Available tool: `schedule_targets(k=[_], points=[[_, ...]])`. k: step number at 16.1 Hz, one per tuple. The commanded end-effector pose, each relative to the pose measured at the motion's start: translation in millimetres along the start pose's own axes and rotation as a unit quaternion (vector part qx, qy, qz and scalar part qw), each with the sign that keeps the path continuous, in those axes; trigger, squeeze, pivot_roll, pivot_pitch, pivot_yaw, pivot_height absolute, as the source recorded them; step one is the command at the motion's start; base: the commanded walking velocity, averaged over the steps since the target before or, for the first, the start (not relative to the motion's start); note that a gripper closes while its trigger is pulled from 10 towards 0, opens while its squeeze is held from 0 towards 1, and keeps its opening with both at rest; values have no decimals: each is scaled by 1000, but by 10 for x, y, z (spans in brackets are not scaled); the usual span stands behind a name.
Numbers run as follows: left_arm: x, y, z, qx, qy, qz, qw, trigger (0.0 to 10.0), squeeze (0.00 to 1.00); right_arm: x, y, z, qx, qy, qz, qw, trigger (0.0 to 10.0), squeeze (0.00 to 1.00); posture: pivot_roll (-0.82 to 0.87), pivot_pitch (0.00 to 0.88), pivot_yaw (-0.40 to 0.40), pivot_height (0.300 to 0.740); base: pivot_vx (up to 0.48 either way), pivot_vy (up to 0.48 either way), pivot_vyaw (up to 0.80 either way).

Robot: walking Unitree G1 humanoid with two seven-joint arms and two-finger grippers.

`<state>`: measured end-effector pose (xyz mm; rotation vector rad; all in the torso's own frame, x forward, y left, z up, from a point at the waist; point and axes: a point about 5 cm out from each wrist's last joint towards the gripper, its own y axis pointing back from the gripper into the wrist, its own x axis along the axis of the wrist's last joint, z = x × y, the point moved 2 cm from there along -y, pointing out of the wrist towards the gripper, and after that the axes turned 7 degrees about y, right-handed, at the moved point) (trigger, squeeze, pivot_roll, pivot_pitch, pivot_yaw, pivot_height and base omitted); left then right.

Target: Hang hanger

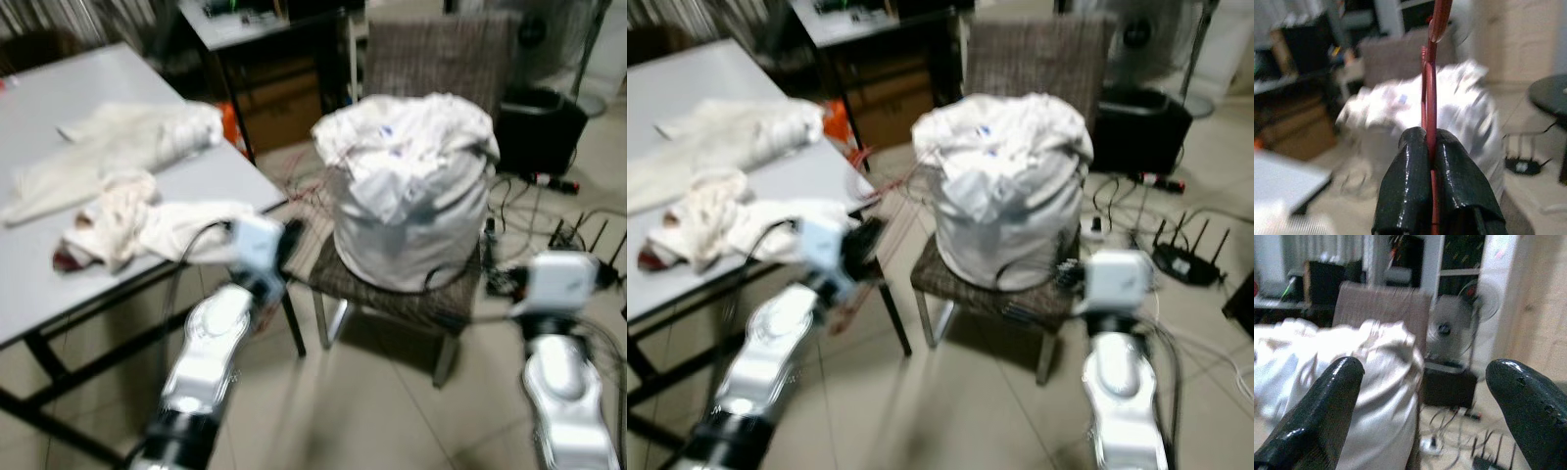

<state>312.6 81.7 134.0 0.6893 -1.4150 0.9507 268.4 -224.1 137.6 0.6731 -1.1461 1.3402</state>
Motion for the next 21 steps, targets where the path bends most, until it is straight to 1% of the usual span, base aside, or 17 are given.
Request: schedule_targets(k=[1, 2, 7, 9, 11, 12, 14, 15, 16, 17, 18, 20, 21], points=[[90, -2, -91, 9, -17, 12, 1000, 10000, 0, 99, -40, -44, 4, -10, 14, 1000, 10000, 0, -177, 0, 147, 740, 450, 0, 0], [89, -15, -90, 10, -11, 13, 1000, 10000, 0, 73, -99, -3, 2, -16, 8, 1000, 10000, 0, -181, 0, 149, 740, 450, 0, 0], [161, -45, -78, 19, -4, 27, 999, 10000, 0, 29, -221, 100, 0, -47, -22, 999, 10000, 0, -179, 0, 152, 740, 447, 0, 0], [186, -48, -81, 23, -4, 32, 999, 10000, 0, 22, -229, 109, 1, -52, -26, 998, 10000, 0, -177, 0, 152, 740, 424, 126, 0], [215, -55, -87, 29, -2, 37, 999, 10000, 0, 31, -238, 122, -2, -46, -27, 999, 10000, 0, -174, 0, 153, 740, 281, 390, 0], [231, -67, -79, 30, 0, 38, 999, 10000, 0, 57, -256, 134, -3, -25, -22, 999, 10000, 0, -175, 0, 155, 740, 0, 442, 0], [232, -90, -38, 21, -4, 36, 999, 10000, 0, 52, -263, 113, 2, -20, -25, 999, 10000, 0, -175, 0, 155, 740, 0, 452, 0], [230, -99, -25, 21, -9, 35, 999, 10000, 0, 41, -262, 95, 5, -24, -31, 999, 10000, 0, -177, 0, 157, 740, 0, 0, 0], [122, -138, 27, 9, -38, 2, 999, 10000, 0, -10, -262, 36, 19, -37, -44, 998, 10000, 0, -176, 0, 155, 740, 0, 0, 0], [62, -158, 32, 8, -43, -13, 999, 10000, 0, -62, -259, -22, 32, -52, -58, 996, 10000, 0, -177, 0, 156, 740, 0, 0, 0], [28, -159, 21, 7, -21, -24, 999, 10000, 0, -117, -252, -73, 46, -53, -73, 995, 10000, 0, -175, 0, 155, 740, 0, 0, 0], [-50, -117, -116, 40, -11, -43, 998, 10000, 0, -211, -266, -183, 82, -36, -93, 992, 10000, 0, -173, 0, 155, 740, 0, 0, 0], [-62, -93, -151, 50, -5, -44, 998, 10000, 0, -226, -278, -179, 81, -40, -98, 991, 10000, 0, -165, 0, 146, 740, 0, 0, 0]])
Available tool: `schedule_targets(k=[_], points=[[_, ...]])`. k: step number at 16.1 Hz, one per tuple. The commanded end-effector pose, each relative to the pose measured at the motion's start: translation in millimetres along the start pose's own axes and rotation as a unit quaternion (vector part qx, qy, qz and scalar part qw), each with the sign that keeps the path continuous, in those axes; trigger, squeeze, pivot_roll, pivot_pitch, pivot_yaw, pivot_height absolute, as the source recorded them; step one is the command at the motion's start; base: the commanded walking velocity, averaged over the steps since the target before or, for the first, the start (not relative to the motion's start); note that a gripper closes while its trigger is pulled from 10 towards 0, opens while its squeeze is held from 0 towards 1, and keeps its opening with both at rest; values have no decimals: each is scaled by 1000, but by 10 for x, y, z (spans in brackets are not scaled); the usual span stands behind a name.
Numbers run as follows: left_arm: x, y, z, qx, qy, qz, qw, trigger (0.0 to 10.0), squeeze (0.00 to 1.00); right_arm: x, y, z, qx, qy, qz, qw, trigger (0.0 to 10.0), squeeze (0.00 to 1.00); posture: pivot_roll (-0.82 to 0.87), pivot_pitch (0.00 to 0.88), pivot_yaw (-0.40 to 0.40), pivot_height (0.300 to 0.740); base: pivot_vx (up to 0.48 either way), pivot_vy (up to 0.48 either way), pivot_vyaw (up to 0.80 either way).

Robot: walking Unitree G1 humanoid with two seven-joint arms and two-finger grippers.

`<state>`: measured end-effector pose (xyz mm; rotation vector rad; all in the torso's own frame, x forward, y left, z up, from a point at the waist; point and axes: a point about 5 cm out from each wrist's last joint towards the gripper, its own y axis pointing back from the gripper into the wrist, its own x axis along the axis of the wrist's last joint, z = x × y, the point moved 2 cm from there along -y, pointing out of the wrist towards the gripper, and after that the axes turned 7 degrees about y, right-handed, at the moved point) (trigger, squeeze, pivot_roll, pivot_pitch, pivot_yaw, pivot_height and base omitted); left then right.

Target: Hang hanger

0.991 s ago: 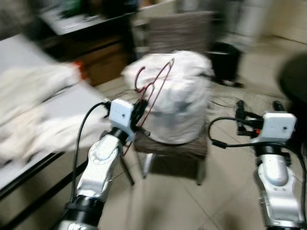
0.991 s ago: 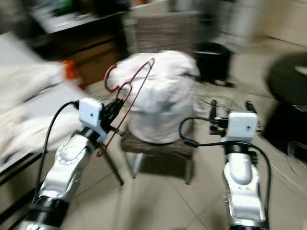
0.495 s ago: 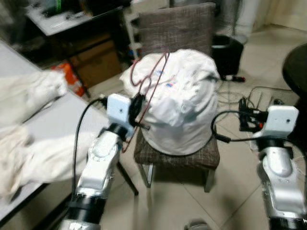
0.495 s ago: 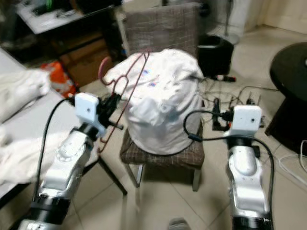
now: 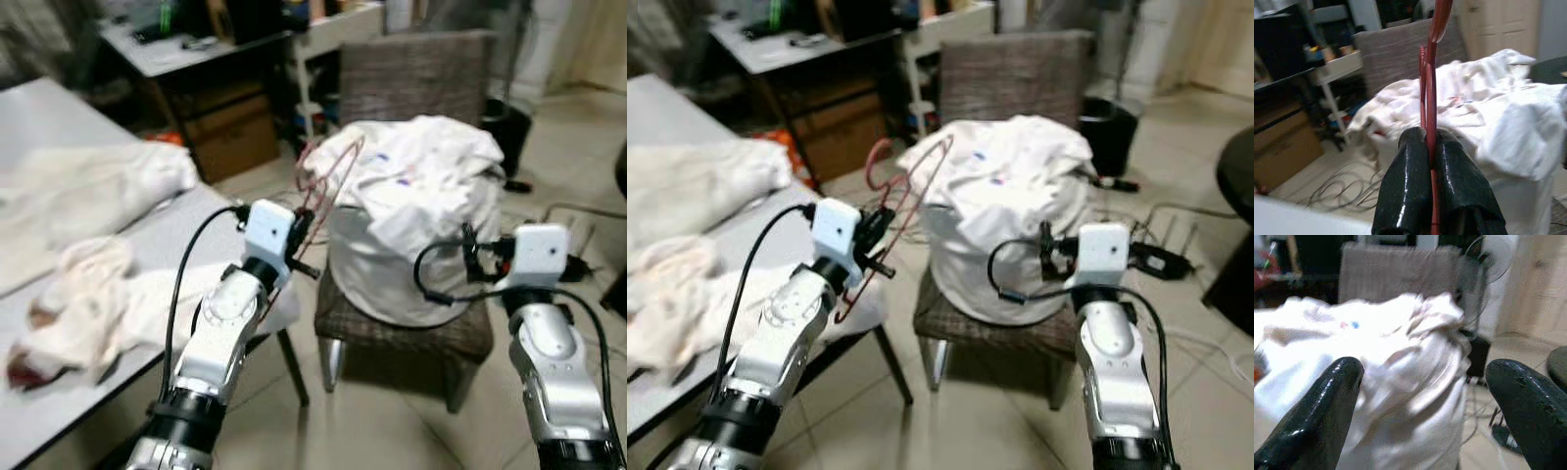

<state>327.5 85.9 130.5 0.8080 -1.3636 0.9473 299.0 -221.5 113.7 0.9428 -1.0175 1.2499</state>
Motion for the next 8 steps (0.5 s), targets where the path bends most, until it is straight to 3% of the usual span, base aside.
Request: schedule_targets(k=[1, 5, 8], points=[[-21, 15, -43, 14, 7, -6, 1000, 10000, 0, 35, -49, 19, 4, 10, 1, 1000, 10000, 0, -158, 0, 139, 740, 0, 0, 0], [3, 31, 33, 2, 13, 4, 1000, 10000, 0, 91, -95, 68, -1, 15, 19, 1000, 10000, 0, -139, 0, 121, 740, 0, 0, 0], [80, 57, 129, -19, 14, 26, 999, 10000, 0, 114, -106, 49, 1, 20, 26, 999, 10000, 0, -138, 0, 120, 740, 96, -390, 0]])
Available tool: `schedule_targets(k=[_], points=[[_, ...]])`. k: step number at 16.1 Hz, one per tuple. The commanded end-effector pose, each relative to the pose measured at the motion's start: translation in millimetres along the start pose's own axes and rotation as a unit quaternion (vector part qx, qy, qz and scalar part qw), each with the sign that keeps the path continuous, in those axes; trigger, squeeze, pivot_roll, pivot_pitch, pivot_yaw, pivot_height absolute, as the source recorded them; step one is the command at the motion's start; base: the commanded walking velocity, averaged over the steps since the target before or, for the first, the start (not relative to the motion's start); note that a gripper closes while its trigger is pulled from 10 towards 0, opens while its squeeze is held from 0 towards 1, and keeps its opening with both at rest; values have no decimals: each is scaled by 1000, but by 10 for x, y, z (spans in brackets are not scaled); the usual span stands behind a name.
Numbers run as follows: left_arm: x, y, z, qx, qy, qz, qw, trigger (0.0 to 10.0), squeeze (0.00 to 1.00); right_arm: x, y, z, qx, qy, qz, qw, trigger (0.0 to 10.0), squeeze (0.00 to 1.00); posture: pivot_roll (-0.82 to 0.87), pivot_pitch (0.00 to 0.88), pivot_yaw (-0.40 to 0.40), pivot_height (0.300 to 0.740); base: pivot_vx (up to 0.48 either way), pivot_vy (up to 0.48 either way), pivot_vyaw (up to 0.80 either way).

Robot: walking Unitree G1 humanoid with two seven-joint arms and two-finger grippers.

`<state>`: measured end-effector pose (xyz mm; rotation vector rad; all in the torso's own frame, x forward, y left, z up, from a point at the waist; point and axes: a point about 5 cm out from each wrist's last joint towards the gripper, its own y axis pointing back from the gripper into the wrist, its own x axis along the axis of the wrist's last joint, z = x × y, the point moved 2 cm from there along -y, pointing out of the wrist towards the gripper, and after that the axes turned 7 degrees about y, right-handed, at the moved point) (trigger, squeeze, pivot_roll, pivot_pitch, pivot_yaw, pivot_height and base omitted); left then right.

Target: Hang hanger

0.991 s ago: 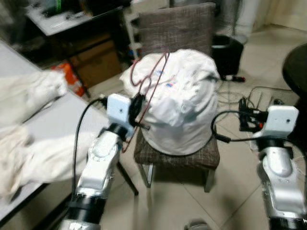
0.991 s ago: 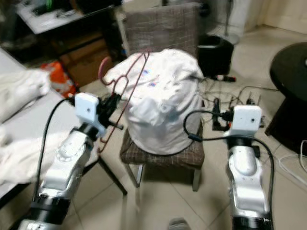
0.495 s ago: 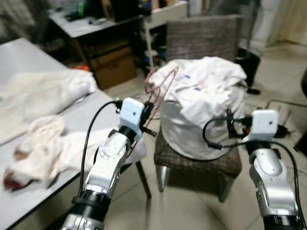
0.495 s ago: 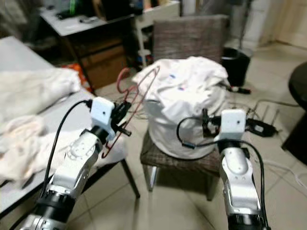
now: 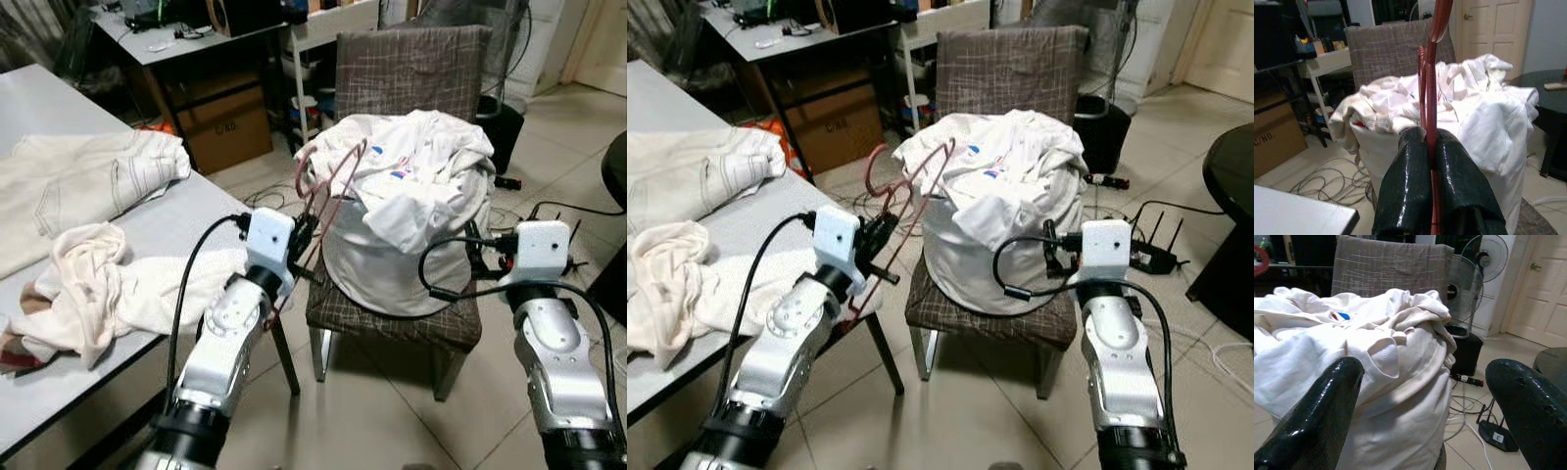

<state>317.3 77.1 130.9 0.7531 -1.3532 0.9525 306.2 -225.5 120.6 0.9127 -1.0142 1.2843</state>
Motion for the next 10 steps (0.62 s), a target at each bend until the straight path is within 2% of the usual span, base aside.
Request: schedule_targets(k=[1, 2, 5, 7, 9, 10], points=[[94, -11, 10, -2, 0, 18, 1000, 10000, 0, 42, -32, -22, 5, 6, 9, 1000, 10000, 0, -140, 0, 122, 740, 292, -379, 0], [91, -21, 0, 2, 1, 17, 1000, 10000, 0, 27, -30, -32, 4, 2, 8, 1000, 10000, 0, -139, 0, 123, 740, 319, -356, 0], [-21, -26, -78, 18, -1, -12, 1000, 10000, 0, -72, -14, -68, -5, -5, -14, 1000, 10000, 0, -141, 0, 125, 740, 0, 0, 0], [-262, 57, -301, 61, -17, -64, 996, 10000, 0, -226, 82, -139, -21, -69, -34, 997, 10000, 0, -141, 0, 124, 740, 0, 0, 0], [-528, 243, -521, 112, -8, -118, 987, 10000, 0, -363, 260, -263, -12, -62, -39, 997, 10000, 0, -142, 0, 123, 740, 0, 0, 0], [-513, 284, -585, 135, 3, -108, 985, 10000, 0, -385, 302, -310, -4, -57, -42, 997, 10000, 0, -142, 0, 122, 740, 0, 0, 0]])
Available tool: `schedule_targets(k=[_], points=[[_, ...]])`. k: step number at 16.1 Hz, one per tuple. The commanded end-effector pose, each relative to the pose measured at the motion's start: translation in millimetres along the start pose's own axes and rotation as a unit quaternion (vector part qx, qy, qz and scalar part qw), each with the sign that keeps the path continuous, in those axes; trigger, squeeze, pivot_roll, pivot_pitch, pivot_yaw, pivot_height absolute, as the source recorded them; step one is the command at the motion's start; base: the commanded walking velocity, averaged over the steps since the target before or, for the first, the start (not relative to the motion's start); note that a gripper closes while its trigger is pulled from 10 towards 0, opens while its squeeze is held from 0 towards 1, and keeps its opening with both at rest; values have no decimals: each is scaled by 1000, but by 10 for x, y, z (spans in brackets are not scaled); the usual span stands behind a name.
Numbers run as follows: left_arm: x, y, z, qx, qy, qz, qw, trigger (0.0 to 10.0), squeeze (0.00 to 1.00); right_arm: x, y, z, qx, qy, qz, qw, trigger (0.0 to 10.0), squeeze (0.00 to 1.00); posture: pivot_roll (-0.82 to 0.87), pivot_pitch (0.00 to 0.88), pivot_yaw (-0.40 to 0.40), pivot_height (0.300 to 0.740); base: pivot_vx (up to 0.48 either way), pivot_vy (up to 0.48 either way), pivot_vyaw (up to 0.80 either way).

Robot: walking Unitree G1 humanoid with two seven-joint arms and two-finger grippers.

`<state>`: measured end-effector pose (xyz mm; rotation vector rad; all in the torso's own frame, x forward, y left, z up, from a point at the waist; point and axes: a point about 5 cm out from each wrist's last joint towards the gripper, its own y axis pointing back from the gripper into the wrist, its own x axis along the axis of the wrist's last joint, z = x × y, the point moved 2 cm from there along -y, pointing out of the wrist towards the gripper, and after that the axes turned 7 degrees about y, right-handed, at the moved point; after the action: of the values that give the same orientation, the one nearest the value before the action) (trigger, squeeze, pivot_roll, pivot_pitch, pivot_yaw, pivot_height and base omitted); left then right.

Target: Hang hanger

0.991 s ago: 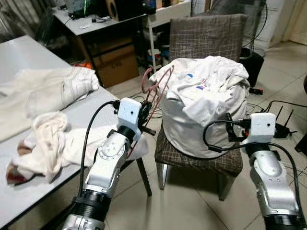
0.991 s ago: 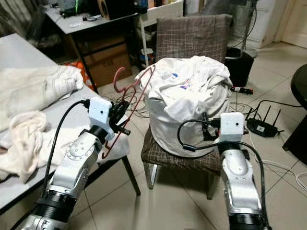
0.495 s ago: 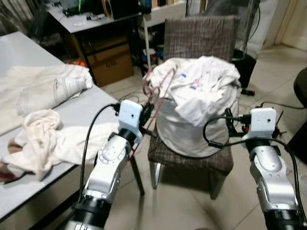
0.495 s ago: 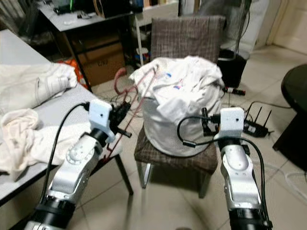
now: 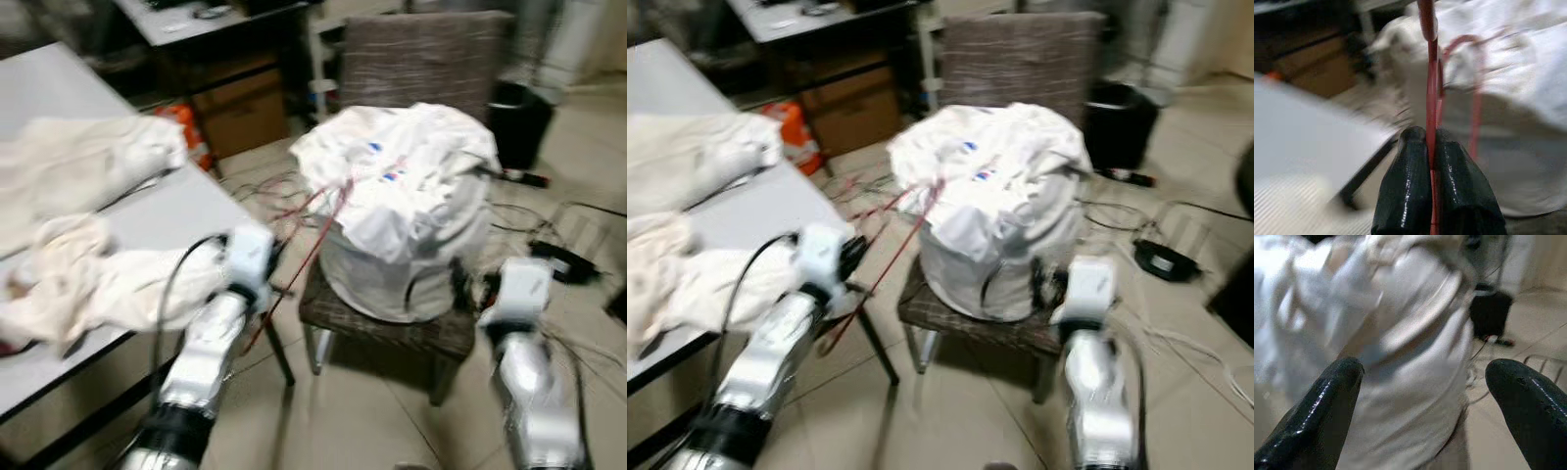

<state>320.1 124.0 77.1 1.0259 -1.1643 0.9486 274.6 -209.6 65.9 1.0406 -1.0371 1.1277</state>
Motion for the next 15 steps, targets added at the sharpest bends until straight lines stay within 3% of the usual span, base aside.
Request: schedule_targets(k=[1, 3, 4, 5, 6, 7, 10, 13, 15], points=[[-15, 41, -141, 39, 6, 0, 999, 10000, 0, 71, 9, -56, 7, -2, 20, 1000, 10000, 0, -141, 0, 120, 740, 0, 0, 0], [32, 70, -175, 42, -2, 18, 999, 10000, 0, 60, 95, -83, 16, 1, 28, 999, 10000, 0, -138, 0, 119, 740, 0, 0, 0], [91, 224, -313, 30, -33, 45, 998, 10000, 0, 39, 350, -71, 36, 37, 45, 998, 10000, 0, -139, 0, 113, 740, 0, 0, 0], [80, 366, -350, -4, -40, 50, 998, 10000, 0, 10, 517, -22, 40, 50, 46, 997, 10000, 0, -142, 0, 111, 740, 0, 0, 0], [86, 403, -353, -12, -35, 52, 998, 10000, 0, 9, 562, 12, 37, 58, 47, 997, 10000, 0, -143, 0, 109, 740, 0, 0, 0], [183, 377, -233, -38, -15, 71, 997, 10000, 0, 48, 540, 75, 24, 68, 54, 996, 10000, 0, -146, 0, 108, 740, 0, 0, 0], [299, 326, -28, -72, -24, 92, 993, 10000, 0, 151, 482, 41, 23, 67, 74, 995, 10000, 0, -148, 0, 110, 740, 0, 0, 0], [261, 417, -34, -74, -33, 82, 993, 10000, 0, 159, 611, 17, 27, 73, 78, 994, 10000, 0, -150, 0, 113, 740, 0, 0, 0], [285, 392, -14, -66, -23, 84, 994, 10000, 0, 162, 600, 22, 19, 70, 78, 994, 10000, 0, -152, 0, 115, 740, 0, 0, 0]])
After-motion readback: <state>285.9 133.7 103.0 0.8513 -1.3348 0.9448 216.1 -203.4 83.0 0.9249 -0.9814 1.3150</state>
